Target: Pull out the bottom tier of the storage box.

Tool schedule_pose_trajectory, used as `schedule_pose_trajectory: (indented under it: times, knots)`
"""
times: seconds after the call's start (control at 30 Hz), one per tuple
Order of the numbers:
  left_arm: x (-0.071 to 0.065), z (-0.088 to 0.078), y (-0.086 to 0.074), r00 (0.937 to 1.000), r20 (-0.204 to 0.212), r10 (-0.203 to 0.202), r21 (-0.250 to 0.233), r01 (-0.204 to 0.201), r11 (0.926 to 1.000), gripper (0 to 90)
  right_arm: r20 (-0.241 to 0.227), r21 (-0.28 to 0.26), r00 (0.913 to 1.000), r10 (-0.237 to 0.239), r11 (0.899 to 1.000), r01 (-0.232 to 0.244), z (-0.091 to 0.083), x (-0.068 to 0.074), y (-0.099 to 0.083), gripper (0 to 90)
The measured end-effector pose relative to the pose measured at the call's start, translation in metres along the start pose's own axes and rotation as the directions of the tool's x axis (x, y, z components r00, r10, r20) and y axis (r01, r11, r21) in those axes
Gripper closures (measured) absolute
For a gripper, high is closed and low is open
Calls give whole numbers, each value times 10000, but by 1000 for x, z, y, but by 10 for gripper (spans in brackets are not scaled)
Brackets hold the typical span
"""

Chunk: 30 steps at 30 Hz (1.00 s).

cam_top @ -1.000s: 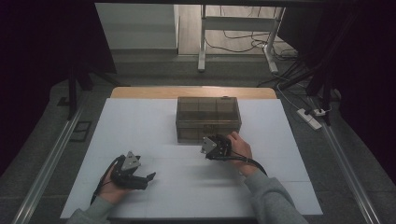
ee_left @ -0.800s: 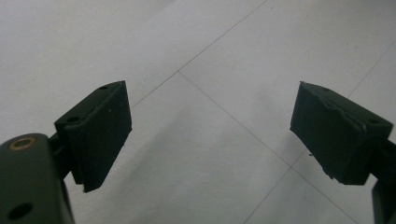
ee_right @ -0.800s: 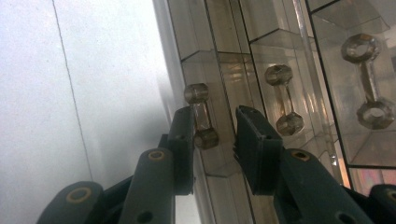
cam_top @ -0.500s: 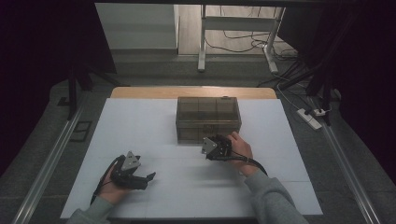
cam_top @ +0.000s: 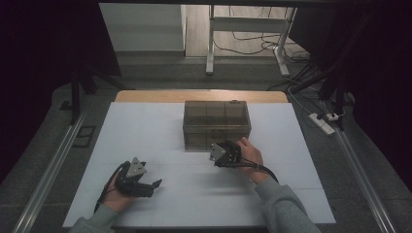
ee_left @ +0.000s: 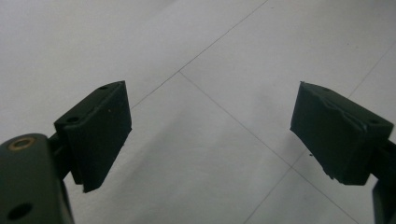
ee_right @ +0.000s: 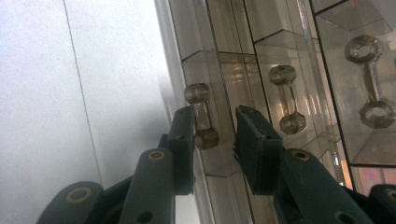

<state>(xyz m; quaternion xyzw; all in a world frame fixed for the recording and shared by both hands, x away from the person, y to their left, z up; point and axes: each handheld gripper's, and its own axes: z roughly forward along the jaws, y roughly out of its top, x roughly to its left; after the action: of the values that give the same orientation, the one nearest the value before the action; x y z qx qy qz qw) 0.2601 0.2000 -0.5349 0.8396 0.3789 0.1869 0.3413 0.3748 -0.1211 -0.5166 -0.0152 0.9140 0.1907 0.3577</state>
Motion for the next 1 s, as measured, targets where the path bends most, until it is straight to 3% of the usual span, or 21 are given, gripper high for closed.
schedule_pose_trajectory:
  times: [1.0]
  knots:
    - [0,0,0,10000,-12,25,4,-25,10000,125,36,-21,9999,-106,9999,106,-1,3,1,667]
